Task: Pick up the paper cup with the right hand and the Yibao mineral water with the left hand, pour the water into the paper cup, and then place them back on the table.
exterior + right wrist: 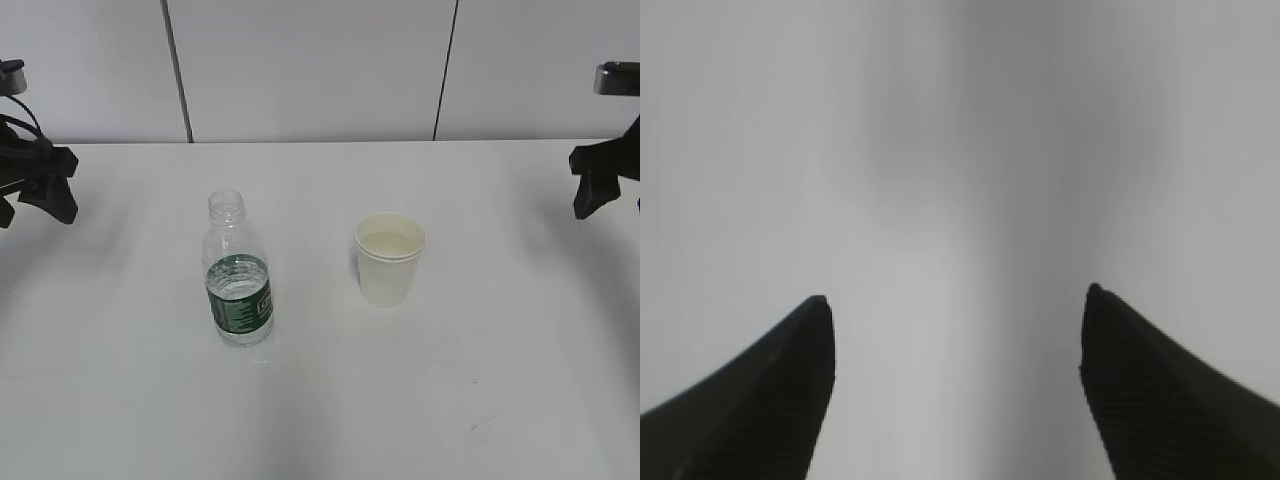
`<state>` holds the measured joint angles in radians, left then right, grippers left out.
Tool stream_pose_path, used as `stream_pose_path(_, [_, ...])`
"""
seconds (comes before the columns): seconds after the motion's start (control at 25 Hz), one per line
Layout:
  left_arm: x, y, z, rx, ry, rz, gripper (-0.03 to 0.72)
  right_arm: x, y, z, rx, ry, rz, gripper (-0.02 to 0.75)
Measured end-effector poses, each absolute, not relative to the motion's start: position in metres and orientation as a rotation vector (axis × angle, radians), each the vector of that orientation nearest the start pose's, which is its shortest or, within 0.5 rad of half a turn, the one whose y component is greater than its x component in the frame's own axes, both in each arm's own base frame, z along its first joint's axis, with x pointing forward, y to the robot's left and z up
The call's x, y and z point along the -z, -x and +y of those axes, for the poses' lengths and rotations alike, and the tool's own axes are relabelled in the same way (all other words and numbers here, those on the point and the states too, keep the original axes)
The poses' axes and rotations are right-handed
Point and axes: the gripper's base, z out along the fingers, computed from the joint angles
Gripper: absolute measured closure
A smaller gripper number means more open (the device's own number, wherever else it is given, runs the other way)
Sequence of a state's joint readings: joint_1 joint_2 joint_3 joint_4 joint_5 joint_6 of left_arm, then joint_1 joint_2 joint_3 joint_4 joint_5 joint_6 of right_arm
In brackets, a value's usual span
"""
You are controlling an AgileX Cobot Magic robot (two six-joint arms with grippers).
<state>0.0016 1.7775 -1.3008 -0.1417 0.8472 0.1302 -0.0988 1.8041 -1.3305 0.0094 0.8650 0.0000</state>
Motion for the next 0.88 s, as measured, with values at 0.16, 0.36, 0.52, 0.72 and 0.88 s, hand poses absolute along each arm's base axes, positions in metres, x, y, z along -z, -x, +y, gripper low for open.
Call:
stream_pose_path(0.16, [-0.239,-0.359,-0.010,0.162,-0.096,2.906,0.204,-0.259,-0.368,-0.036,0.000,-0.151,2.928,0.143])
stream_pose_path(0.36, [-0.239,-0.346,-0.010,0.176,-0.125,3.059,0.204,-0.278,-0.369,-0.036,-0.001,-0.136,2.952,0.143])
stream_pose_path(0.52, [-0.239,-0.342,-0.008,0.149,-0.142,3.101,0.206,-0.285,-0.365,-0.034,-0.019,-0.136,2.940,0.143])
stream_pose_path(0.72, [-0.247,-0.317,-0.007,0.137,-0.146,3.103,0.206,-0.315,-0.333,-0.028,-0.061,-0.132,2.870,0.143])
stream_pose_path(0.88, [-0.256,-0.280,-0.008,0.140,-0.140,3.072,0.206,-0.333,-0.292,-0.025,-0.034,-0.109,2.830,0.143])
